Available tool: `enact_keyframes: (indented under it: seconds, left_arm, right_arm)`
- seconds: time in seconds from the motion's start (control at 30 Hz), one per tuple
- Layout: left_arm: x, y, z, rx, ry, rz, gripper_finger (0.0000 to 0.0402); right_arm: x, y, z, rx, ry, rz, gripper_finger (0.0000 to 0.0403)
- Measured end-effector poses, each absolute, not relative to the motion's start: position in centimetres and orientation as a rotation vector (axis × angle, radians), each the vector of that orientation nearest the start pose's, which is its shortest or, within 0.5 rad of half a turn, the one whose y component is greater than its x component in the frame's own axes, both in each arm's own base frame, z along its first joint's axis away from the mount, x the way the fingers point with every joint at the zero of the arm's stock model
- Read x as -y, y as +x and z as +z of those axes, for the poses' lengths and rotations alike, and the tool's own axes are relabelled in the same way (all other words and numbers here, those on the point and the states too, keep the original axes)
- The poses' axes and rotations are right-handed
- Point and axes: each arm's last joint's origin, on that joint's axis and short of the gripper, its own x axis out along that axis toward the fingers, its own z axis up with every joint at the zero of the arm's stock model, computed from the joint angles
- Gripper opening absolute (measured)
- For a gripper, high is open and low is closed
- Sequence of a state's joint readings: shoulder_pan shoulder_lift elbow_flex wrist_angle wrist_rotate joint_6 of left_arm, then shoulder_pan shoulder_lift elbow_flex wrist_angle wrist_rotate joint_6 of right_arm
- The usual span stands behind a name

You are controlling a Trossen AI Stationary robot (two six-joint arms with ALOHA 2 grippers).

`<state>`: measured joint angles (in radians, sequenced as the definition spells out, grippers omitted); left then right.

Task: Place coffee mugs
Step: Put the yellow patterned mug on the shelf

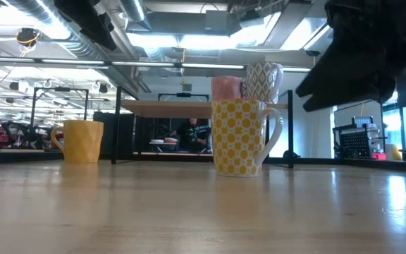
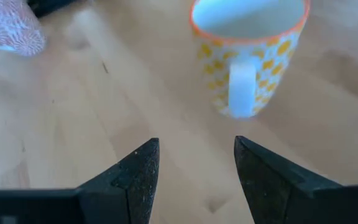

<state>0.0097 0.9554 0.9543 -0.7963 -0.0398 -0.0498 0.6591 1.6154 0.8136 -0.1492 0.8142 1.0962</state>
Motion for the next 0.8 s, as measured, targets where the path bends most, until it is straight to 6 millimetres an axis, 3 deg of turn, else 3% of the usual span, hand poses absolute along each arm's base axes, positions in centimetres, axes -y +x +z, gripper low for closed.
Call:
enact_keyframes:
  seconds: [0.23, 0.37, 0.63, 0.8]
  left_arm:
    - [-0.3, 18.0, 31.0, -0.796, -0.035, 0.067, 0.0167]
    - [-0.3, 18.0, 30.9, -0.799, -0.035, 0.066, 0.0167]
    - [-0.3, 18.0, 30.9, -0.804, -0.035, 0.067, 0.0167]
    - [-0.3, 18.0, 30.9, -0.804, -0.031, 0.065, 0.0167]
  right_arm:
    - [-15.2, 23.1, 18.4, -0.537, 0.356, -0.518, 0.0198]
    - [-14.8, 22.9, 18.7, -0.485, 0.290, -0.572, 0.0198]
    - [-15.0, 23.9, 16.0, -0.497, 0.157, -0.634, 0.0198]
    - [-15.0, 25.1, 14.5, -0.501, 0.191, -0.634, 0.0198]
